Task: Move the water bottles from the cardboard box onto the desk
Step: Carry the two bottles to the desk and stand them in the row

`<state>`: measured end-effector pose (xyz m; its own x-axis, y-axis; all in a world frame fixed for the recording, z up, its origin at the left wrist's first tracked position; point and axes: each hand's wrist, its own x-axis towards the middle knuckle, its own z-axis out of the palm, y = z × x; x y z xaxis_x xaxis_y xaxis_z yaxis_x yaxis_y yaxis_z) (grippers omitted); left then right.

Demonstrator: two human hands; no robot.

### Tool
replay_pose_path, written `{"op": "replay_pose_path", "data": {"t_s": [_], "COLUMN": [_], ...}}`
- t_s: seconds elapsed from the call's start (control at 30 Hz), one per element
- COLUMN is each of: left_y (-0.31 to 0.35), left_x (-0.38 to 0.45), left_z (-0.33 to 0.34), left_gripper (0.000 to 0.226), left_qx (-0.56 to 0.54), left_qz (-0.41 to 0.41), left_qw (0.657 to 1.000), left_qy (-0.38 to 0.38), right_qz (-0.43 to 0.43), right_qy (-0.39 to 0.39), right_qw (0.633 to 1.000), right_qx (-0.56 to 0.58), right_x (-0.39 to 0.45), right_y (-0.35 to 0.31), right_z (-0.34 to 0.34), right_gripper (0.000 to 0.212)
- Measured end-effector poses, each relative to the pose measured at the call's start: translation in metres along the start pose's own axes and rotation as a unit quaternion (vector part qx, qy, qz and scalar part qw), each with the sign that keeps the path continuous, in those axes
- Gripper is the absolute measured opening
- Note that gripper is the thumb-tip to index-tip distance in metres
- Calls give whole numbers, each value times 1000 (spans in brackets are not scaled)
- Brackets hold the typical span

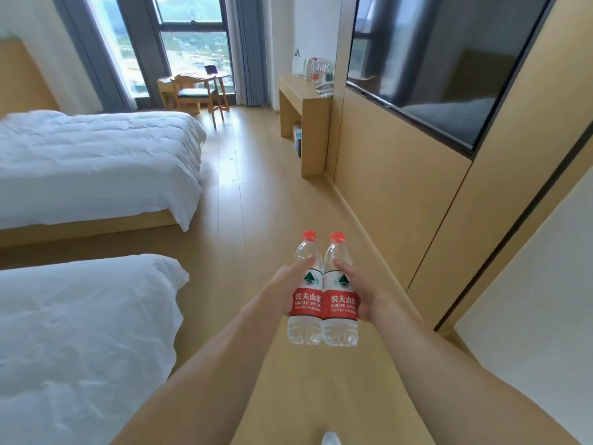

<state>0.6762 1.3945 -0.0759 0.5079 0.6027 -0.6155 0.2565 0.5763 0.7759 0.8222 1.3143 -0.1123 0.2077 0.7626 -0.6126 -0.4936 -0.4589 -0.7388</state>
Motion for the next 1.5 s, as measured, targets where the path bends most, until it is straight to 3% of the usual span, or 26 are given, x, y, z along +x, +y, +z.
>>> {"op": "replay_pose_path", "data": {"t_s": [0.37,0.53,0.8,1.13,1.5], "left_y": [124,156,223,358,462], "left_x": [126,174,279,425,534], "left_z": [-6,-23,-60,-128,-184], "left_gripper": [63,51,54,65,64], "left_qx": [-58,-66,-57,-38,-64], "left_qz": [25,25,20,17,28], "left_qw": [998,997,998,998,997], "left_qy": [20,26,-1,-44,-37], "right_qz": [19,36,18,10,4], "right_qy": [-86,-113,-96,-60,-60], "right_qw": [995,991,994,997,997], "right_qx": [-53,-60,-54,-41,-51], "right_x": [147,199,302,448,579], "right_y": [-147,-184,-246,-365,-462], "right_z": [-5,2,18,67,106], "right_gripper": [61,60,62,62,58]}}
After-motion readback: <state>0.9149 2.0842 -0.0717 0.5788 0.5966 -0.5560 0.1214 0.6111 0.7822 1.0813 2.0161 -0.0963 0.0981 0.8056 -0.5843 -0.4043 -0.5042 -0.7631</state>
